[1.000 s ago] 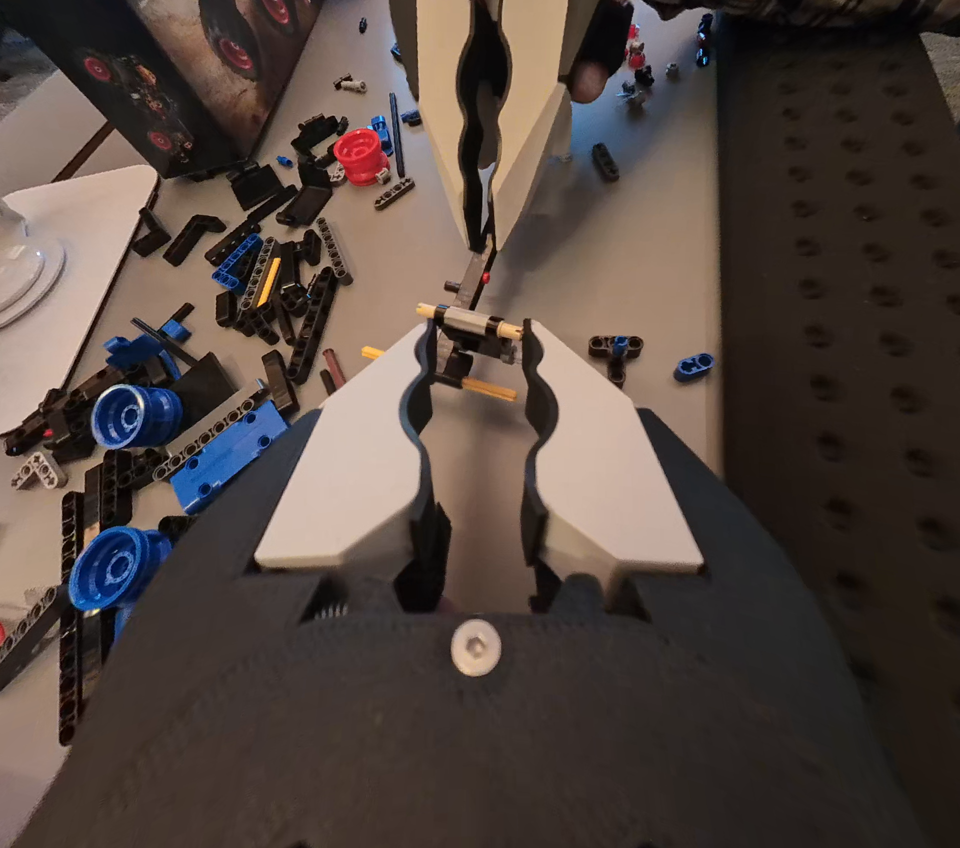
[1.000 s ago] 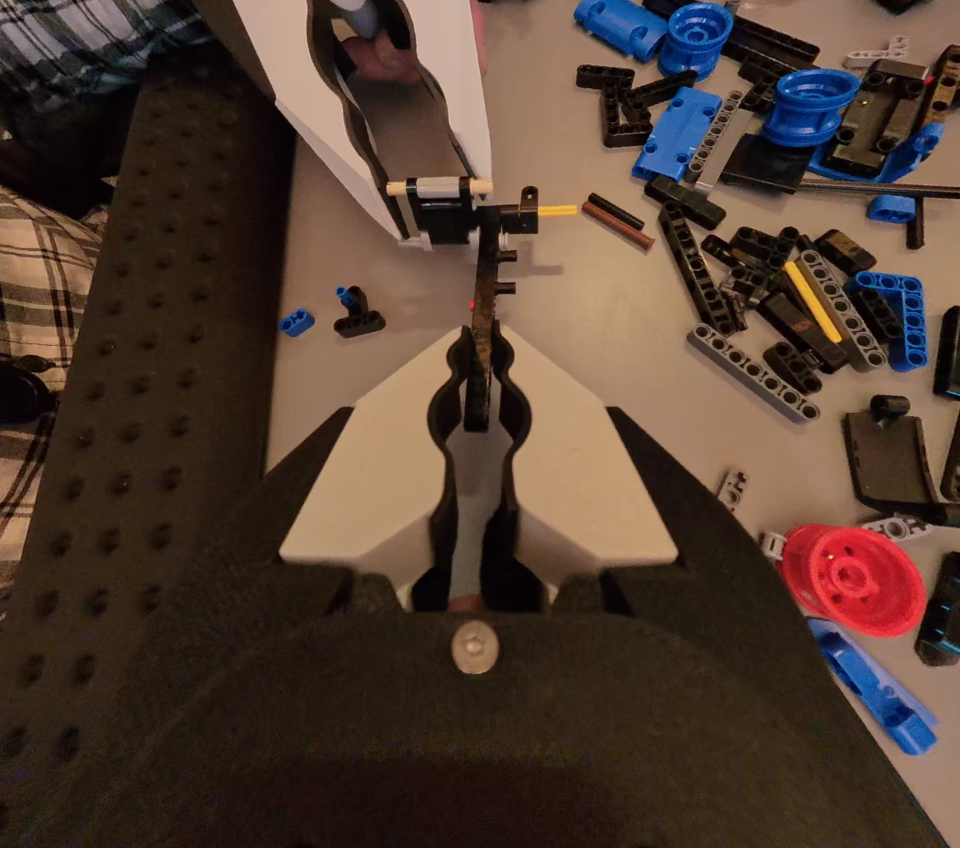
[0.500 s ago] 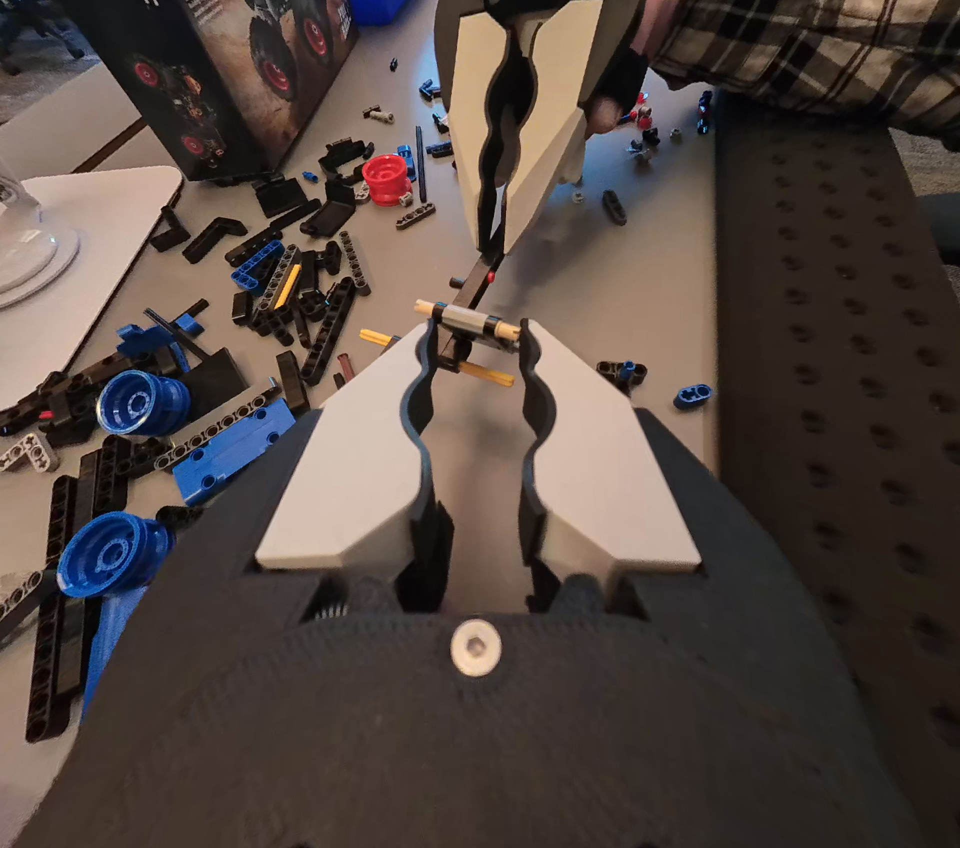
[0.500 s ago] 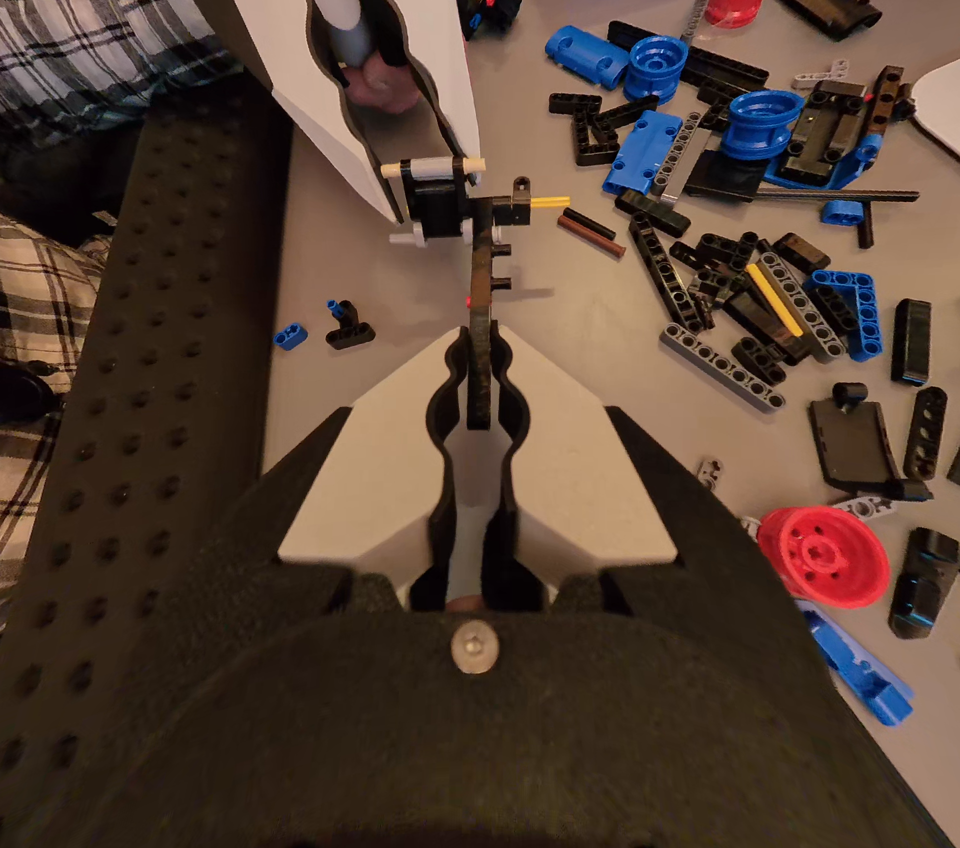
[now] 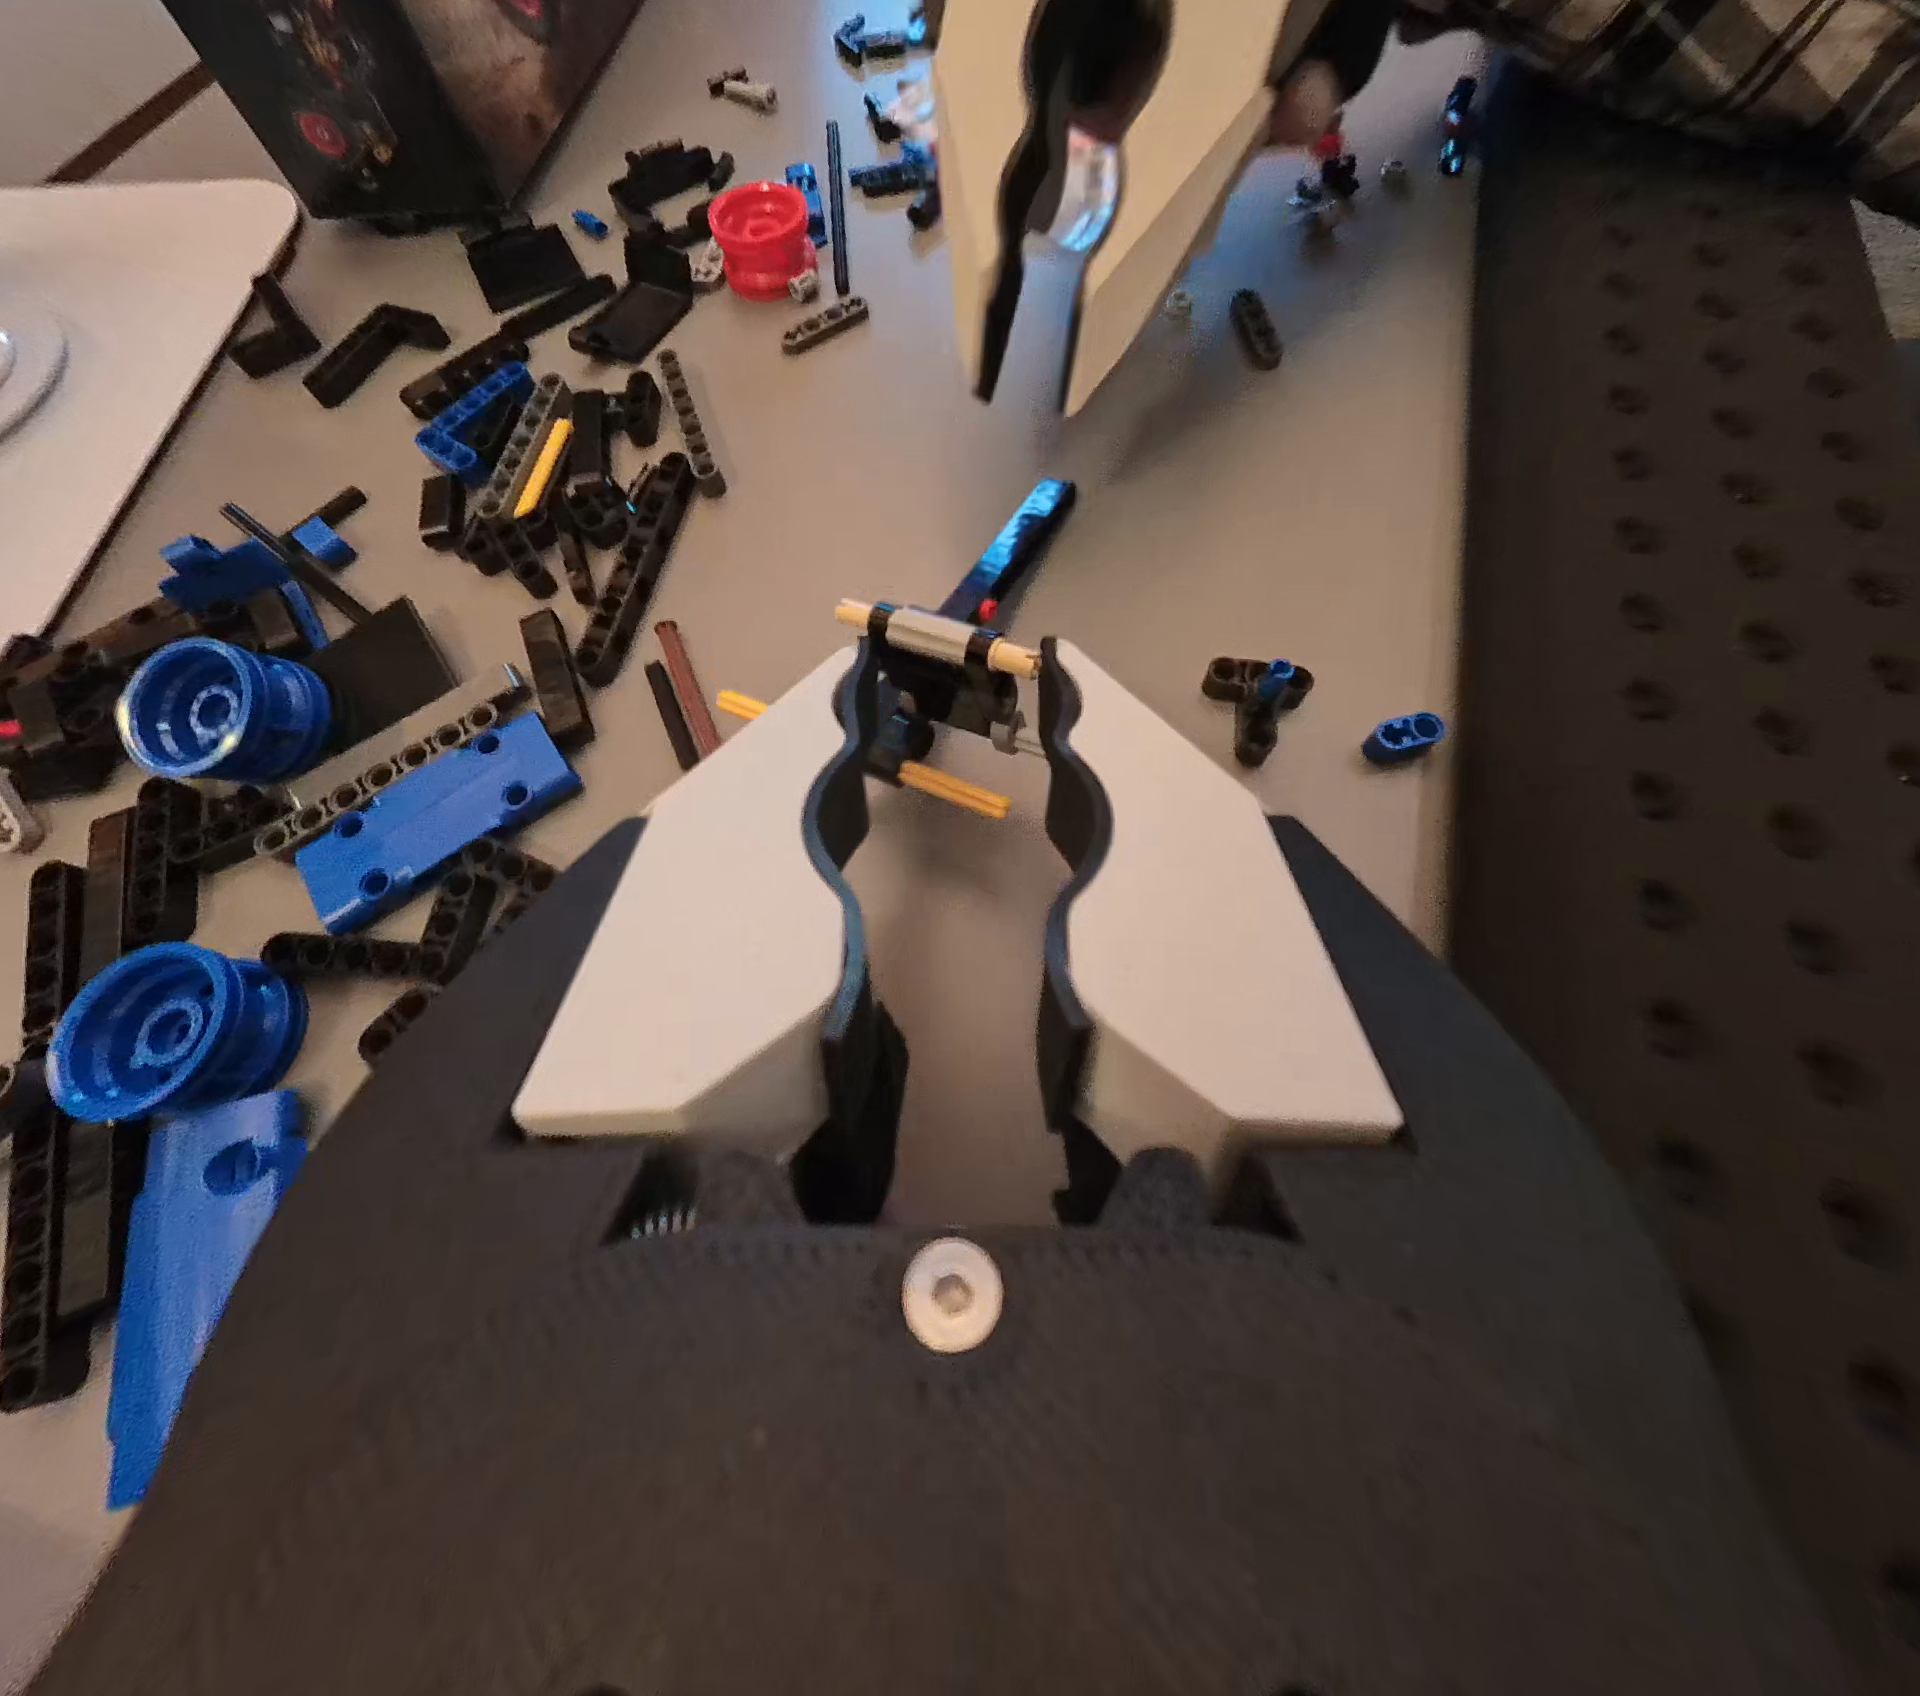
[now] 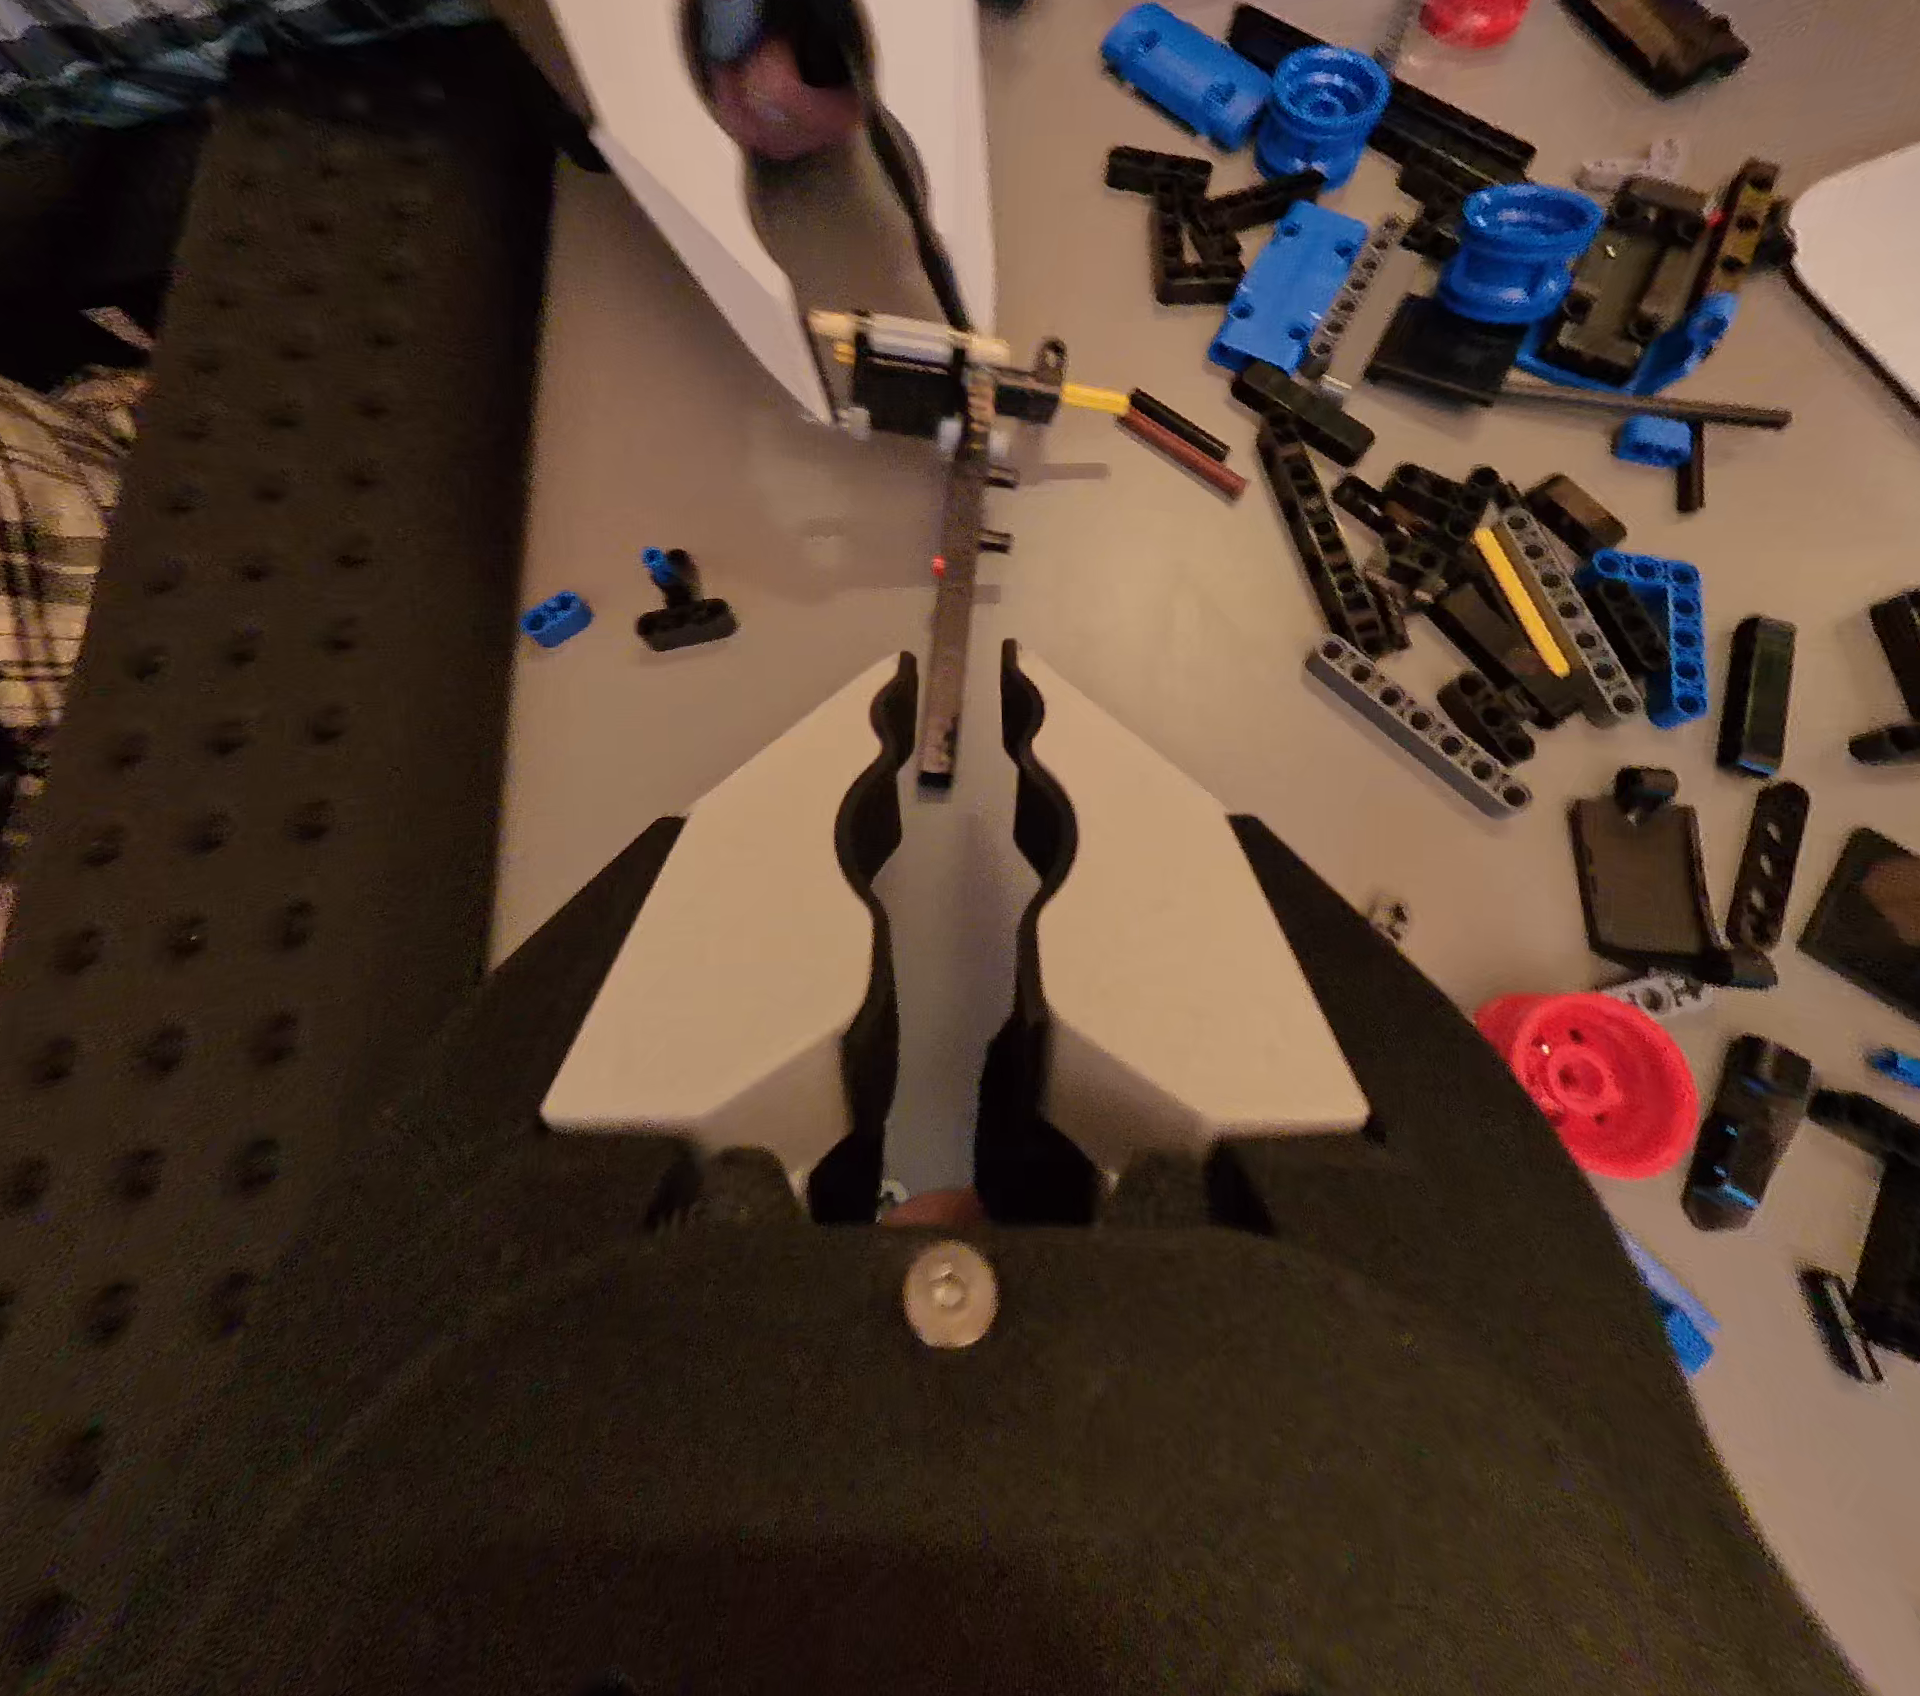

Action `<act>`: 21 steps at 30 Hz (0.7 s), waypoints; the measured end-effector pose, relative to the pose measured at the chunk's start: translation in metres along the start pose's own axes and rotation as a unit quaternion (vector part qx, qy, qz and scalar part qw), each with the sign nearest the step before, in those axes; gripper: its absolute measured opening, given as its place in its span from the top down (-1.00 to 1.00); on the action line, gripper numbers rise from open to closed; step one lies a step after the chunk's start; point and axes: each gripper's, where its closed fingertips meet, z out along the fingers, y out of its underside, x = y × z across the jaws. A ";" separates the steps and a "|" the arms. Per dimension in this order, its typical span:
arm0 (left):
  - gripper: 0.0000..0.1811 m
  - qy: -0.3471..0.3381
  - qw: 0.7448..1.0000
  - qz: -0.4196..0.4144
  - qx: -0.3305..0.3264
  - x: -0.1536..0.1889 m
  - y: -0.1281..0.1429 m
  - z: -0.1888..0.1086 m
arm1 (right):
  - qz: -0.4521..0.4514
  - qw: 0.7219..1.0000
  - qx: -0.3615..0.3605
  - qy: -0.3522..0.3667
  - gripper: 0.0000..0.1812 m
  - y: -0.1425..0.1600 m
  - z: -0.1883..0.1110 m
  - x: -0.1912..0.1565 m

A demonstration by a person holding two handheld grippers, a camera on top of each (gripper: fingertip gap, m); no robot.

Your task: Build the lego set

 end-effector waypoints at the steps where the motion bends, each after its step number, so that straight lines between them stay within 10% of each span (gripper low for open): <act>1: 0.68 0.005 1.000 -0.006 -0.009 0.000 0.003 0.001 | -0.009 1.000 0.002 -0.006 0.83 -0.003 0.000 -0.005; 10: 0.66 -0.003 0.998 0.012 -0.061 -0.002 0.022 -0.002 | -0.113 0.990 -0.063 -0.060 0.70 -0.002 0.037 -0.069; 21: 0.43 -0.059 0.996 0.058 -0.018 -0.009 0.000 -0.020 | -0.078 0.995 -0.041 -0.048 0.94 -0.008 0.039 -0.059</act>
